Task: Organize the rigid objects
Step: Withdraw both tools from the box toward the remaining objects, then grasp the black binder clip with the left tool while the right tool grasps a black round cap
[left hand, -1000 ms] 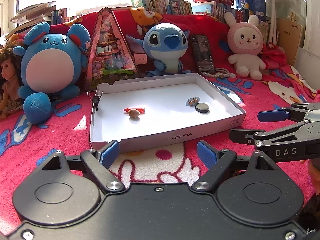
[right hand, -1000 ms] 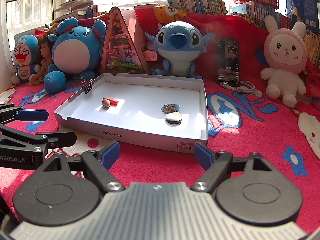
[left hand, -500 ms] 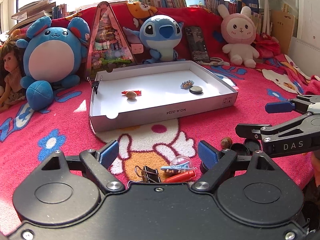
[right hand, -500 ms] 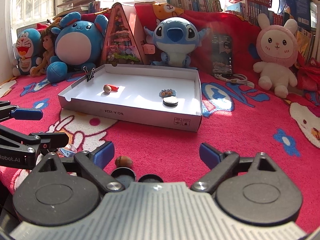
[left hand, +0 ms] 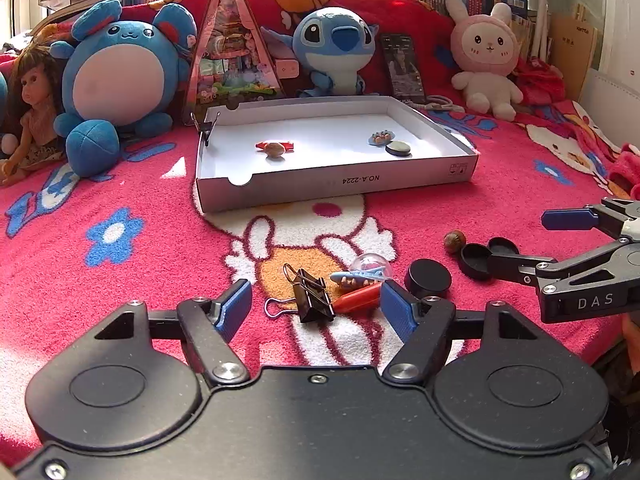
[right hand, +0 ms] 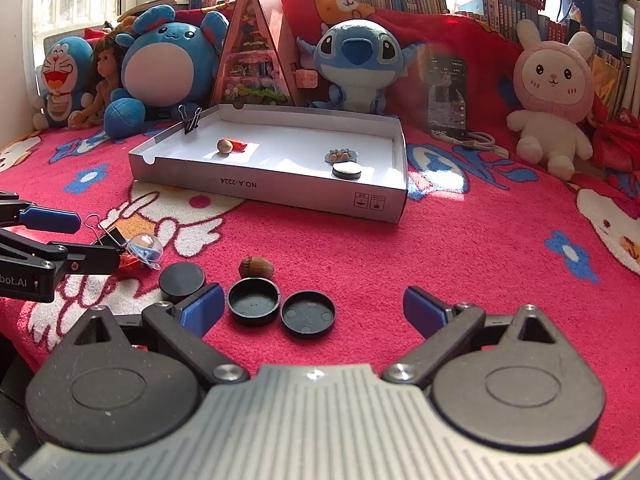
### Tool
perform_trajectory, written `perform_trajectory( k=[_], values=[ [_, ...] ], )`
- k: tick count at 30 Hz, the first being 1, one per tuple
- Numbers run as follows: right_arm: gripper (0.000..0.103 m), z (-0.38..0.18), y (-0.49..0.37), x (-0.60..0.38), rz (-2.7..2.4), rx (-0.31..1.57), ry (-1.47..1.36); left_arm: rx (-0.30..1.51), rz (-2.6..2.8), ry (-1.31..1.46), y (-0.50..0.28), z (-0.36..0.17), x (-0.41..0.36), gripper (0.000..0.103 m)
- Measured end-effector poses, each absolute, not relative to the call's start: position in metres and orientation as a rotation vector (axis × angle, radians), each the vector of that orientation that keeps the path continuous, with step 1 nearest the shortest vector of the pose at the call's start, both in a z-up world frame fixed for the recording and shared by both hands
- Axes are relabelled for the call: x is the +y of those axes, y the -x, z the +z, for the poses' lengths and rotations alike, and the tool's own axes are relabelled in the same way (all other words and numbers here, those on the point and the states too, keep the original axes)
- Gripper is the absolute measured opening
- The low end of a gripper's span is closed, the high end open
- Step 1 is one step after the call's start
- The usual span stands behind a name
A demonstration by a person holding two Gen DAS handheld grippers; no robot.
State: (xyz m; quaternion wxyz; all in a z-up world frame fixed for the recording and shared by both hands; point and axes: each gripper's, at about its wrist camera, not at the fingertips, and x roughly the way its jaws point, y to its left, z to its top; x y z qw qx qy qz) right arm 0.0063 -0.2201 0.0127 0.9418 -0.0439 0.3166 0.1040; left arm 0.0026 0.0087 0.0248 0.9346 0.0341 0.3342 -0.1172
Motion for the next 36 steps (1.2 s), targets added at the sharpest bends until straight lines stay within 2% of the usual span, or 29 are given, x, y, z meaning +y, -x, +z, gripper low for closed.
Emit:
perform_trajectory(
  k=[5, 9, 15, 21, 26, 30, 36],
  values=[
    [0.098, 0.011, 0.0, -0.221, 0.215, 0.649, 0.122, 0.701, -0.214, -0.064, 0.001, 0.024, 0.018, 0.049],
    [0.093, 0.012, 0.001, -0.223, 0.205, 0.657, 0.162, 0.72, -0.194, -0.057, 0.001, 0.019, 0.024, 0.045],
    [0.08, 0.008, -0.001, -0.224, 0.201, 0.682, 0.155, 0.735, -0.193, -0.017, -0.007, 0.013, 0.021, 0.045],
    [0.072, 0.003, -0.003, -0.219, 0.216, 0.684, 0.142, 0.724, -0.172, -0.025, -0.011, 0.011, 0.019, 0.046],
    [0.069, 0.002, -0.006, -0.216, 0.214, 0.676, 0.131, 0.72, -0.113, -0.028, -0.016, 0.011, 0.03, 0.047],
    [0.069, 0.001, -0.006, -0.216, 0.204, 0.672, 0.132, 0.709, -0.039, -0.045, -0.023, 0.01, 0.039, 0.054],
    [0.069, 0.001, -0.006, -0.223, 0.167, 0.665, 0.137, 0.707, 0.036, -0.053, -0.03, 0.009, 0.05, 0.056]
  ],
)
